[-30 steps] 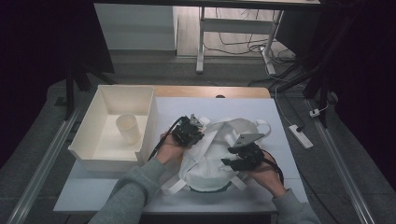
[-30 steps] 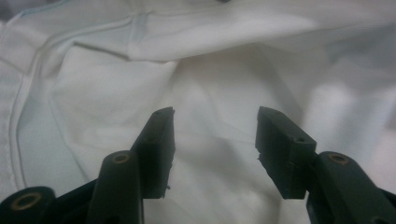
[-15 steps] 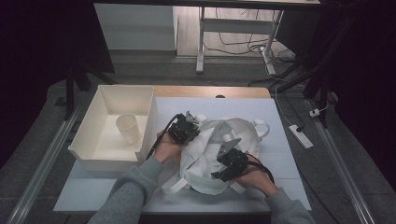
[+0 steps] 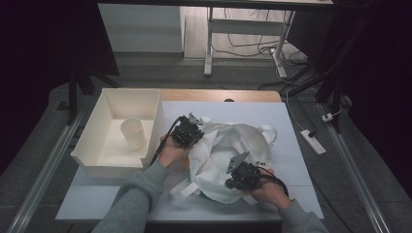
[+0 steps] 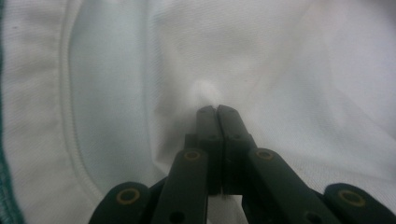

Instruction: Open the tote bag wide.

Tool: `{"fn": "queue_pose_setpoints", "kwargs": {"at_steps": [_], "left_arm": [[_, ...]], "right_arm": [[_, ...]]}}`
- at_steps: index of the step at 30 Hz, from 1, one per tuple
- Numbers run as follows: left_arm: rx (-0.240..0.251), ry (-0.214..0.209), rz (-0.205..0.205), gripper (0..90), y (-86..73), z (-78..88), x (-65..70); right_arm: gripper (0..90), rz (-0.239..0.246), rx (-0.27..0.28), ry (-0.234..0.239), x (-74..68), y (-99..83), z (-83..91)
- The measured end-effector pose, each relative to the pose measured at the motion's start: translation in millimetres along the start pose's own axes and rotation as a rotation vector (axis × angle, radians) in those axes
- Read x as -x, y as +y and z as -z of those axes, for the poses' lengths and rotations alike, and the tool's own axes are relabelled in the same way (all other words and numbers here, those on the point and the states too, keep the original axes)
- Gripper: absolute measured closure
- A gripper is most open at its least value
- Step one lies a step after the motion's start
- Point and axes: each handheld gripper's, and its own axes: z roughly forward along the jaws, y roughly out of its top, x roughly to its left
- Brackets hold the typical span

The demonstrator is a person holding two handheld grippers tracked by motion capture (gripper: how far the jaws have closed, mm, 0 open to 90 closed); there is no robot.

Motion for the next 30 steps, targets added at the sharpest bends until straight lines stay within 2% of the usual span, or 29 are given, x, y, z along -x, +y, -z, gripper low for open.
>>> {"fn": "queue_pose_setpoints", "kwargs": {"at_steps": [6, 10, 16, 19, 22, 24, 25, 27, 28, 30], "left_arm": [[-0.002, -0.013, 0.011, 87.0, -0.9, -1.2, -3.7], [-0.007, -0.023, 0.016, 87.0, -1.6, -1.8, -5.0], [-0.034, -0.028, 0.02, 87.1, -4.0, -7.1, -7.1], [-0.056, -0.032, 0.023, 87.0, -7.1, -13.2, -8.9], [-0.057, -0.033, 0.022, 87.0, -7.6, -14.5, -8.2], [-0.05, -0.032, 0.021, 86.9, -7.1, -13.3, -7.4], [-0.051, -0.034, 0.017, 86.9, -6.8, -12.9, -7.1], [-0.052, -0.036, 0.015, 86.8, -6.6, -12.9, -6.4], [-0.051, -0.039, 0.014, 86.8, -6.5, -12.8, -6.3], [-0.049, -0.047, 0.019, 86.8, -6.3, -12.2, -6.4]], "right_arm": [[89.6, -0.028, 0.053, -0.023, -5.5, -13.9, 29.7], [89.7, -0.057, 0.067, -0.01, -8.1, -29.2, 38.2], [89.6, -0.031, 0.041, 0.017, -16.9, -36.5, 35.0], [89.6, -0.047, 0.021, 0.04, -14.5, -38.9, 24.8], [89.2, -0.056, 0.034, 0.053, -12.4, -40.0, 24.9], [86.6, -0.04, 0.048, 0.048, -12.5, -39.4, 27.5], [80.3, -0.033, 0.059, 0.046, -12.8, -38.6, 29.8], [70.3, -0.044, 0.104, 0.027, -12.3, -36.1, 38.7], [67.3, -0.059, 0.134, 0.001, -11.2, -34.7, 45.5], [62.4, -0.105, 0.208, -0.082, -7.4, -32.8, 60.5]]}}
